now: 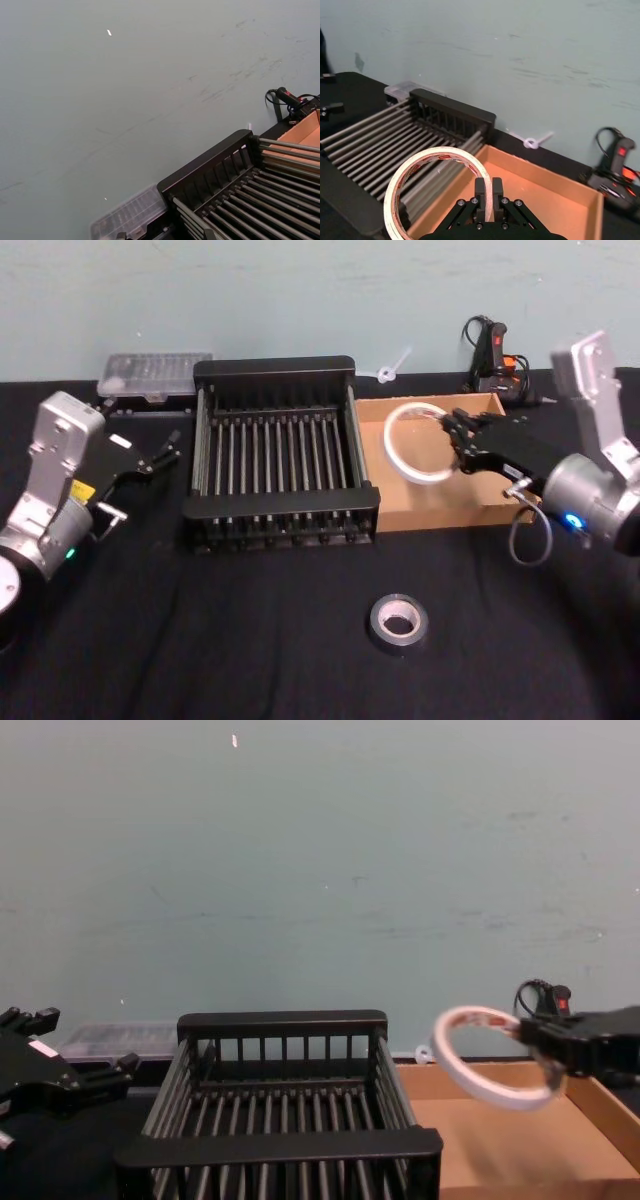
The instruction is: Pick up the white tape and place it into the black box , Pick up the silver tape and place it into the brown box.
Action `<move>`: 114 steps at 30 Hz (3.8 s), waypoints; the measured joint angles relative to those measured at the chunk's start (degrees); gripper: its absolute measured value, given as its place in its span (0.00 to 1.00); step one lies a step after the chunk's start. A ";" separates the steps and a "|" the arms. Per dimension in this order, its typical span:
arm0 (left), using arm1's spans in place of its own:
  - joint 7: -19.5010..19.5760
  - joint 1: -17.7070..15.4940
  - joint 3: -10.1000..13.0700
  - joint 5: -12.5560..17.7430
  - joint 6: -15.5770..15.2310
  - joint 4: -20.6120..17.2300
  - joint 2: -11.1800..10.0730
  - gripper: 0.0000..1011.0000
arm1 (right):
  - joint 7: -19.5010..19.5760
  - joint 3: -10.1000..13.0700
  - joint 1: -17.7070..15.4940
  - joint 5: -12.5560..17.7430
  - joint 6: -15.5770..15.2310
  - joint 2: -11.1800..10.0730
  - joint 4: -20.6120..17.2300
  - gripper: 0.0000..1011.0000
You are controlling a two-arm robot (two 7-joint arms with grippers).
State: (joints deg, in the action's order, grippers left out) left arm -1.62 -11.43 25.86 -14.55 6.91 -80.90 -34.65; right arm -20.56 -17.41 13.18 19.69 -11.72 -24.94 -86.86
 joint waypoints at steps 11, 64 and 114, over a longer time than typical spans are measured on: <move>0.00 0.00 0.00 0.00 0.00 0.00 0.00 0.99 | -1.50 -4.36 6.43 -2.04 0.10 3.65 5.34 0.09; 0.00 0.00 0.00 0.00 0.00 0.00 0.00 0.99 | -3.28 -10.27 16.21 -6.19 2.85 11.27 17.60 0.36; 0.00 0.00 0.00 0.00 0.00 0.00 0.00 0.99 | -1.81 -4.28 6.75 -2.17 -7.30 2.67 0.17 0.99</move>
State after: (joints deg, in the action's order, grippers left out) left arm -1.62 -11.43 25.86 -14.55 6.91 -80.90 -34.65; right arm -22.36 -21.69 19.92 17.52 -19.02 -22.26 -86.69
